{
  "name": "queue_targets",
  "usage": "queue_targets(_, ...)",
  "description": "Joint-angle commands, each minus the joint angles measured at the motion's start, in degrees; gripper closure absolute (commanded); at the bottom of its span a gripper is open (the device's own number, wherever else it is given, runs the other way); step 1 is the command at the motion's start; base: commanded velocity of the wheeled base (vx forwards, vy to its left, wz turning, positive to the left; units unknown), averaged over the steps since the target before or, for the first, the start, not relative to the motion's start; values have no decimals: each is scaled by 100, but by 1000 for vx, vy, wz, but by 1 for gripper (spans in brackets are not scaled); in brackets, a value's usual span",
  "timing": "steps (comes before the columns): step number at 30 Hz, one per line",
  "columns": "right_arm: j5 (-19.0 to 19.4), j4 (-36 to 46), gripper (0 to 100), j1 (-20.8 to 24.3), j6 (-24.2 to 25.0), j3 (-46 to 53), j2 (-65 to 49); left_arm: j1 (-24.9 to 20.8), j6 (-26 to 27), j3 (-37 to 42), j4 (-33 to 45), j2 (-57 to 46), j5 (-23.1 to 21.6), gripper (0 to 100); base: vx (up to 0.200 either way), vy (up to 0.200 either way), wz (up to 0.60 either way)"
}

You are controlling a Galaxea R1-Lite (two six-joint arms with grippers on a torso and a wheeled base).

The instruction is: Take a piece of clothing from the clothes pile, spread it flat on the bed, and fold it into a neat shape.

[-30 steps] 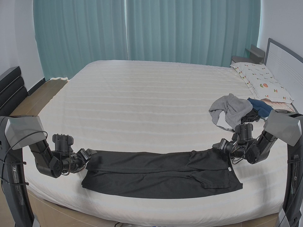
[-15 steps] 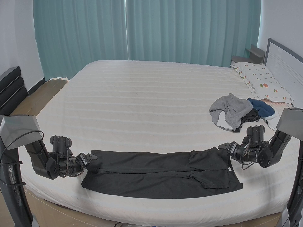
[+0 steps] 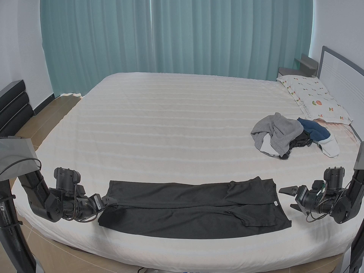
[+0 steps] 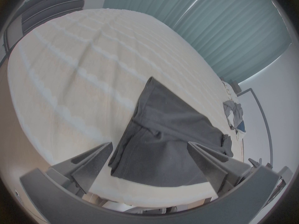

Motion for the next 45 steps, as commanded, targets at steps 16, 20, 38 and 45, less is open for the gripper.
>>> queue_targets(16, 228, -371, 0, -103, 113, 559, 219, -323, 52, 606, -864, 570, 508, 100, 0, 0, 0)
queue_targets(20, 219, -371, 0, -120, 104, 568, 219, -323, 87, 738, -855, 561, 684, 100, 0, 0, 0)
queue_targets(38, 219, -380, 0, -120, 77, 638, 192, -280, 175, 1028, -872, 534, 1176, 100, 0, 0, 0)
queue_targets(45, 219, -380, 0, -120, 60, 674, 183, -139, 104, 1019, -872, 271, 1080, 0, 0, 0, 0)
